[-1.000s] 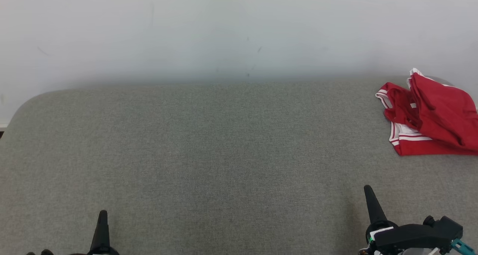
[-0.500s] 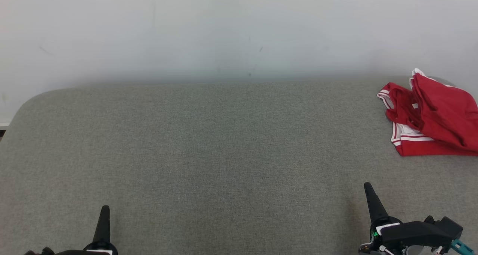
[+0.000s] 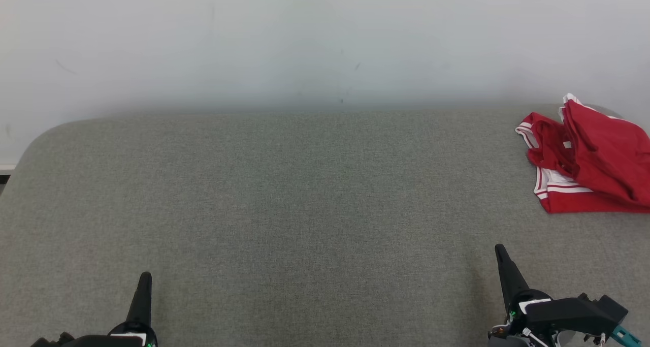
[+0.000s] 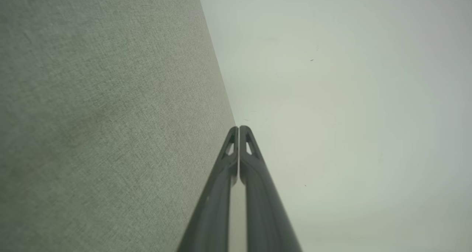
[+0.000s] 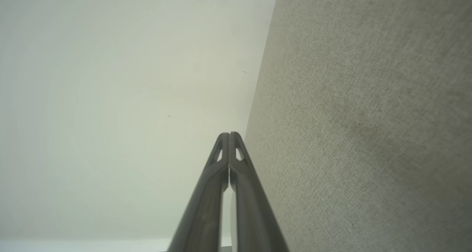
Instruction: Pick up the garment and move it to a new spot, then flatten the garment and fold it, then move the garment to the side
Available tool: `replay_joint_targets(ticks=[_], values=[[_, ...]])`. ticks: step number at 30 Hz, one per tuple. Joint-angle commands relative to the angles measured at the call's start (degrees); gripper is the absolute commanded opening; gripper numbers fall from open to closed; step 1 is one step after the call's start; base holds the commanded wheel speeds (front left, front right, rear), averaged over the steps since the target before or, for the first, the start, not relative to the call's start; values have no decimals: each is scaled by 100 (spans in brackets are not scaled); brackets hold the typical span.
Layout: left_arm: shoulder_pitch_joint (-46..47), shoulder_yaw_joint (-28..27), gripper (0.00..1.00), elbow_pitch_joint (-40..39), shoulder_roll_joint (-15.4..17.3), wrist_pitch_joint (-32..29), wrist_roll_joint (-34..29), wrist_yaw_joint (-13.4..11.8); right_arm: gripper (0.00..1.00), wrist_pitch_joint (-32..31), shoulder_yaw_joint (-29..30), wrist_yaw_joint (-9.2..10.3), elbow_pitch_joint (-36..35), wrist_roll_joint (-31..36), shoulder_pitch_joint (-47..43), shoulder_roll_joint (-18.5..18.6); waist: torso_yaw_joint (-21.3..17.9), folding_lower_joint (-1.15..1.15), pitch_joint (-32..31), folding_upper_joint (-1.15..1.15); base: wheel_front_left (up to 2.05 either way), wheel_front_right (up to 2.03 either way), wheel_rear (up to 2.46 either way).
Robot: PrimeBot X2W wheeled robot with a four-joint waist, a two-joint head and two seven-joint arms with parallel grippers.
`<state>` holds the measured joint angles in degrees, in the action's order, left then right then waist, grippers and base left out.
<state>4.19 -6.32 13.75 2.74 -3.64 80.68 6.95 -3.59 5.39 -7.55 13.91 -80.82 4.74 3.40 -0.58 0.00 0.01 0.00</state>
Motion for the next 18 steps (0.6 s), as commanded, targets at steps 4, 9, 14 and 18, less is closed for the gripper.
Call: replay_joint_targets(ticks=[4, 9, 14, 18], values=[[117, -21, 0, 2, 21, -77, 260, 23, 0, -77, 35, 9, -10, -272, 86, -29, 9, 0, 3, 0, 0, 0, 0], [146, -24, 0, 12, 21, -136, 477, 37, 0, -134, 56, 10, -7, -492, 105, -35, 20, 0, 6, 0, 0, 0, 0], [181, -27, 0, 20, 22, -191, 710, 49, 0, -191, 74, 11, 0, -704, 128, -43, 31, 0, 9, 0, 0, 0, 0], [201, -29, 0, 26, 22, -227, 861, 61, 0, -228, 89, 11, 5, -858, 136, -49, 39, 0, 11, 0, 0, 0, 0]])
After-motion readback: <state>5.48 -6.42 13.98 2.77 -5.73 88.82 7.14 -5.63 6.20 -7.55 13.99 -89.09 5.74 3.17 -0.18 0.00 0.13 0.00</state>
